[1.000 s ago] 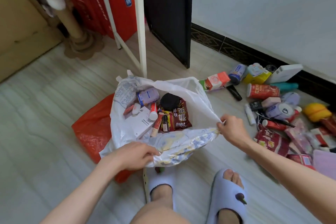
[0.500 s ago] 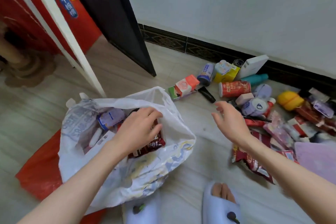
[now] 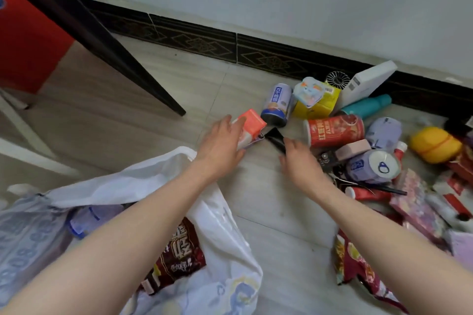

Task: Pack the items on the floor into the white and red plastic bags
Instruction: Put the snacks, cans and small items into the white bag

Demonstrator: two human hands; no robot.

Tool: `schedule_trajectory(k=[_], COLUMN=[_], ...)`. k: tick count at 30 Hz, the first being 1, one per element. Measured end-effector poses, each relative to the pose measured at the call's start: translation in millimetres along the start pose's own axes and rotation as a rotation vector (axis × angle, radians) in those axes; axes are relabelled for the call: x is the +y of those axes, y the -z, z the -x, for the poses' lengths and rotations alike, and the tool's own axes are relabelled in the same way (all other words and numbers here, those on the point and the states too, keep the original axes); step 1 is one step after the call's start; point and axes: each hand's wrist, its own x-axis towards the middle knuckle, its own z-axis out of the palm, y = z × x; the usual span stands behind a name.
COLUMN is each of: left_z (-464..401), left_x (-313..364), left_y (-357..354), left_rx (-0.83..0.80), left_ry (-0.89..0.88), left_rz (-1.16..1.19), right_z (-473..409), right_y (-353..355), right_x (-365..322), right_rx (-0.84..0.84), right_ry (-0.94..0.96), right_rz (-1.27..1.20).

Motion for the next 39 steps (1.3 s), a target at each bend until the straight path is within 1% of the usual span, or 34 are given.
schedule_trajectory(k=[2, 5, 6, 7, 10, 13, 15, 17, 20, 22, 27, 30, 32, 33, 35, 37, 39], left_z=[-7.3, -10.8, -10.6, -9.4, -0.2, 22.2, 44.8, 71.9, 116.2, 146.9, 221.9, 258.4, 276.4, 282.4, 288.4, 287.2, 280.2], left_x=[-0.7, -1.5, -1.6, -1.2, -0.8, 0.2, -2.1, -9.2, -30.1, -47.0, -83.3, -96.9, -103.8, -106.9, -112.1, -114.9, -114.6], left_y=[-8.0, -12.2, -12.0, -11.0, -5.3, 11.7, 27.7, 44.1, 64.2, 71.0, 66.2, 51.8, 35.0, 25.2, 6.8, -4.6, -7.6], left_rx=[-0.027, -0.003, 0.014, 0.028, 0.084, 0.232, 0.375, 0.457, 0.542, 0.575, 0.562, 0.53, 0.468, 0.431, 0.359, 0.319, 0.271], left_ry=[0.027, 0.039, 0.033, 0.021, -0.045, -0.082, -0.09, -0.069, 0.033, 0.111, 0.249, 0.32, 0.403, 0.454, 0.536, 0.559, 0.582], left_rz=[-0.016, -0.045, -0.049, -0.047, 0.016, 0.146, 0.203, 0.275, 0.325, 0.308, 0.25, 0.252, 0.227, 0.202, 0.151, 0.124, 0.128], right_z=[-8.5, -12.7, -12.5, -11.2, -0.1, 17.5, 31.6, 48.8, 78.1, 99.9, 147.6, 160.5, 161.3, 160.4, 156.7, 153.2, 148.0], right_y=[-8.3, -16.1, -18.1, -19.6, -16.3, 0.7, 15.8, 30.1, 42.2, 44.0, 34.0, 13.3, -6.8, -15.1, -31.5, -43.8, -50.0], right_x=[1.1, 1.2, 0.6, -0.8, -8.2, -18.8, -32.7, -52.5, -88.8, -111.4, -148.2, -156.8, -157.6, -158.6, -160.1, -162.8, -165.0], right_rx=[-0.01, 0.053, 0.079, 0.104, 0.196, 0.286, 0.34, 0.356, 0.285, 0.216, 0.102, 0.041, 0.057, 0.081, 0.086, 0.07, 0.017], right_ry=[-0.02, -0.05, -0.068, -0.095, -0.19, -0.242, -0.208, -0.127, 0.045, 0.165, 0.474, 0.673, 0.78, 0.808, 0.817, 0.812, 0.785], right_rz=[0.052, 0.07, 0.035, -0.043, -0.406, -0.645, -0.771, -0.887, -0.979, -0.915, -0.639, -0.401, -0.189, -0.106, -0.02, 0.046, 0.092])
